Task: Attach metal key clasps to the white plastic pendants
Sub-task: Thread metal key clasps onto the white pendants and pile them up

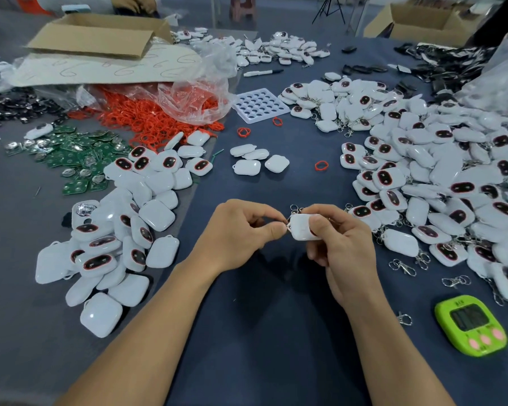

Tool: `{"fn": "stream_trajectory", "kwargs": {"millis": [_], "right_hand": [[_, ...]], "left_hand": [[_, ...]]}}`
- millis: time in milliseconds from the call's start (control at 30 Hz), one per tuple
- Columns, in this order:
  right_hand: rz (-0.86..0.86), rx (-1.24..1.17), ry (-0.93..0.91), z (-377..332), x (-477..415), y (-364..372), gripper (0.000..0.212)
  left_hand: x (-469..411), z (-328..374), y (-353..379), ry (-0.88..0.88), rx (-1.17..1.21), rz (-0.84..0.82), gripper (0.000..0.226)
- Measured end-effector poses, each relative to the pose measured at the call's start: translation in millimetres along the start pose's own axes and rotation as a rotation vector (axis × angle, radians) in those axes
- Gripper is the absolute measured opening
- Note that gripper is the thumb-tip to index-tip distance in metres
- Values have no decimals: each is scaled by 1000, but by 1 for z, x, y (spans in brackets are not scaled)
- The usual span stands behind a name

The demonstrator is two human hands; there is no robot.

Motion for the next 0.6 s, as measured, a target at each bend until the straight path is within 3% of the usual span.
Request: {"fn": "stream_trajectory", "kwargs": {"millis": [167,600], "right_hand": [[-27,-64,54,0,2,-2,39],[-67,-91,65,-3,4,1,27]], "left_hand": [[1,5,6,11,80,-35,12],[0,8,17,-41,340,-149,8]]}}
Point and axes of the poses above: each hand's wrist, its own x-axis away from the middle knuckle, its own y-axis out of the palm, z = x × y, the point moved 7 cm from there along -x, towards the middle knuckle, and after that the axes turned 9 degrees about -x, right-handed, at the moved point
